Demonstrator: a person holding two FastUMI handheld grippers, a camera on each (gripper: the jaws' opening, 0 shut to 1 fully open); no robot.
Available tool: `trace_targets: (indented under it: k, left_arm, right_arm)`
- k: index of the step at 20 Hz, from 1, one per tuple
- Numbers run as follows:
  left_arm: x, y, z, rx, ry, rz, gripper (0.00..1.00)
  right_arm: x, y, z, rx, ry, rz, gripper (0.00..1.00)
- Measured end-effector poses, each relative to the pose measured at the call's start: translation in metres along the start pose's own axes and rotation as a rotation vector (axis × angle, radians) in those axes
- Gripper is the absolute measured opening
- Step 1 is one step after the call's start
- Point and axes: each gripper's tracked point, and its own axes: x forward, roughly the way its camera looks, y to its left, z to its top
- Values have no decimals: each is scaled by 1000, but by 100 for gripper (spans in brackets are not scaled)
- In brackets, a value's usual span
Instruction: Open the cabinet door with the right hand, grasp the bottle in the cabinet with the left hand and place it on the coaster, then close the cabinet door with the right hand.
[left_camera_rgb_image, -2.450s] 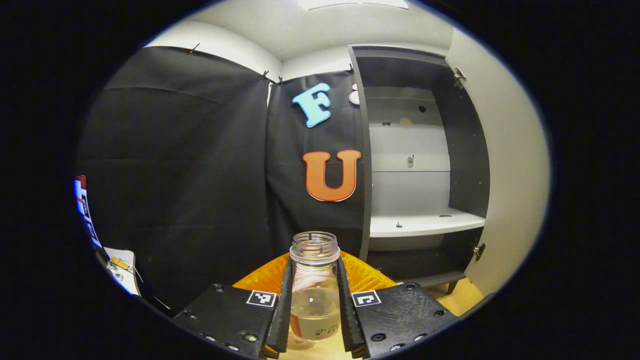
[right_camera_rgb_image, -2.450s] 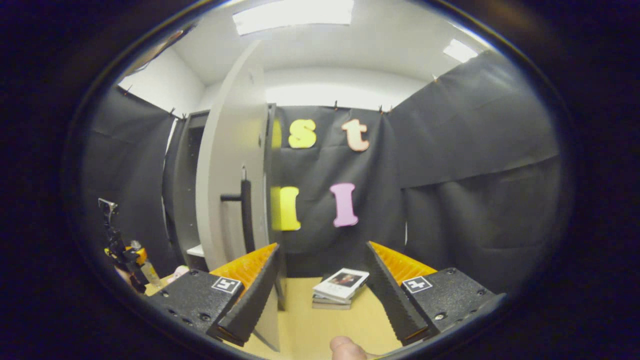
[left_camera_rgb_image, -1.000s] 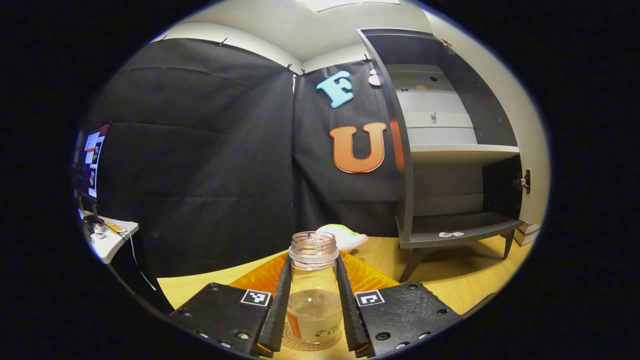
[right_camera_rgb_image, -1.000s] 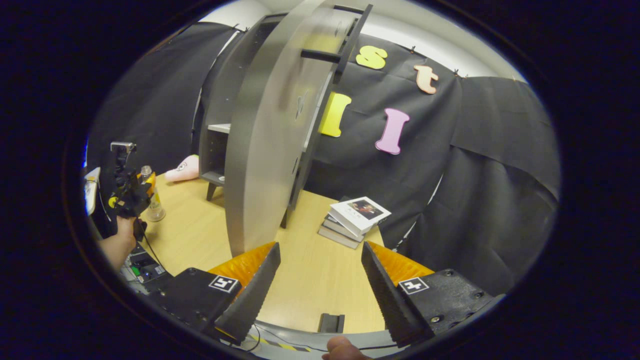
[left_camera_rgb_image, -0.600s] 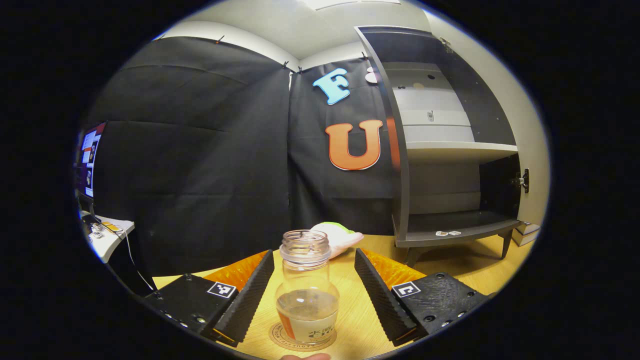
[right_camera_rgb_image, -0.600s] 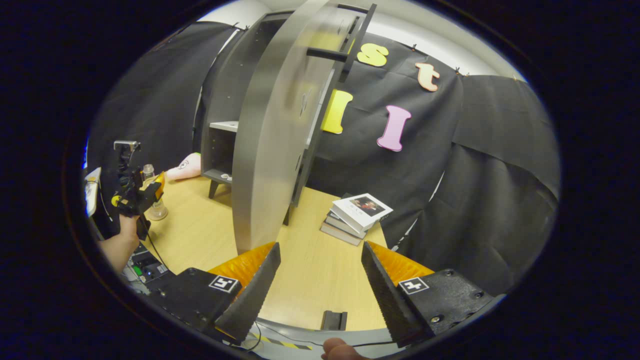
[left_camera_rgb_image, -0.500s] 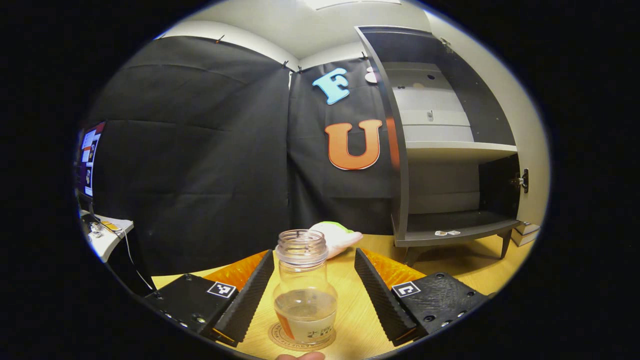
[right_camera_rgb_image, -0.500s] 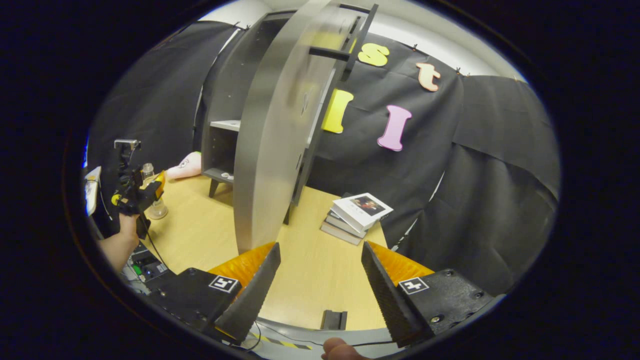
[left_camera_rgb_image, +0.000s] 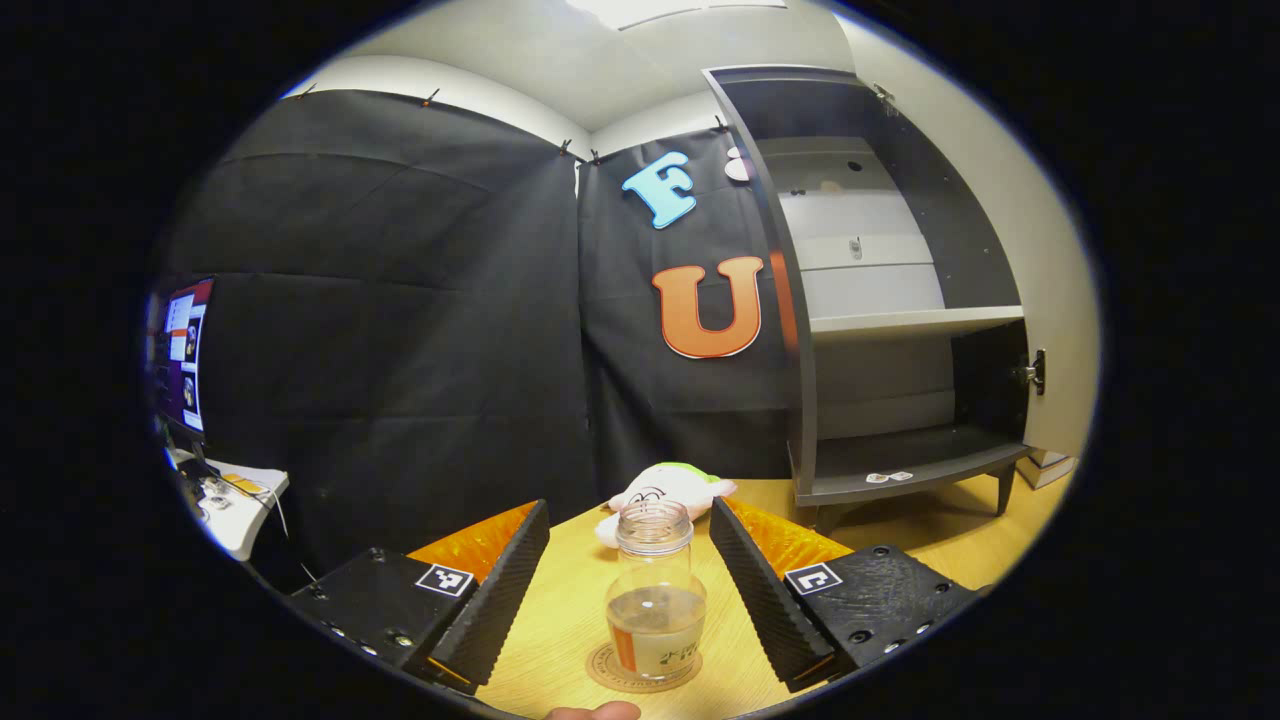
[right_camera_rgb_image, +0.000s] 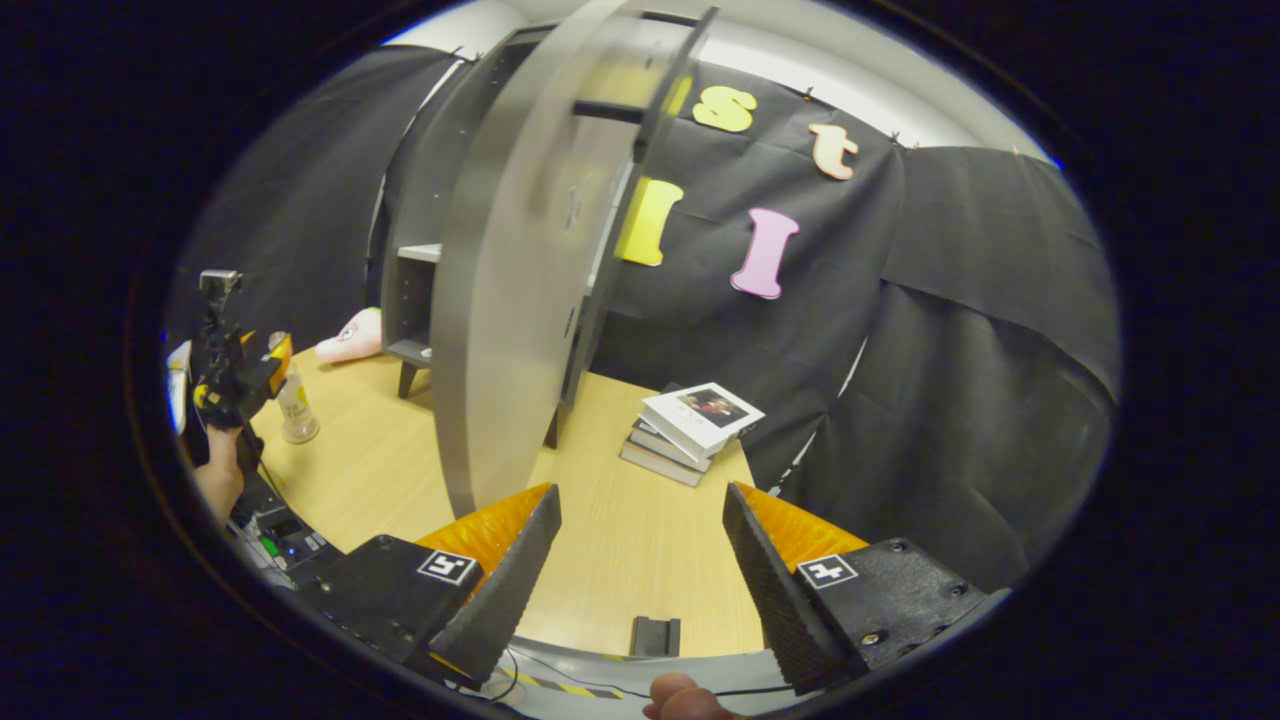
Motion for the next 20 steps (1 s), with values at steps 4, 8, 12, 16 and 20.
trace_targets:
  k: [4, 8, 12, 16, 20]
  left_arm:
    - [-37, -5, 59, -9, 0, -78, 97]
    - [-64, -19, 130, 43, -8, -190, 97]
    - [-85, -32, 201, 65, -30, -277, 96]
    - [-91, -46, 249, 54, -116, -308, 100]
    - [-88, -69, 256, 29, -119, -365, 95]
  right_arm:
    - [1, -10, 32, 45, -85, 5, 100]
    - [-10, -36, 97, 155, -230, 15, 100]
    - [-31, -41, 177, 289, -416, 128, 100]
    - [-43, -39, 204, 402, -514, 156, 98]
    - [-42, -18, 197, 542, -487, 199, 98]
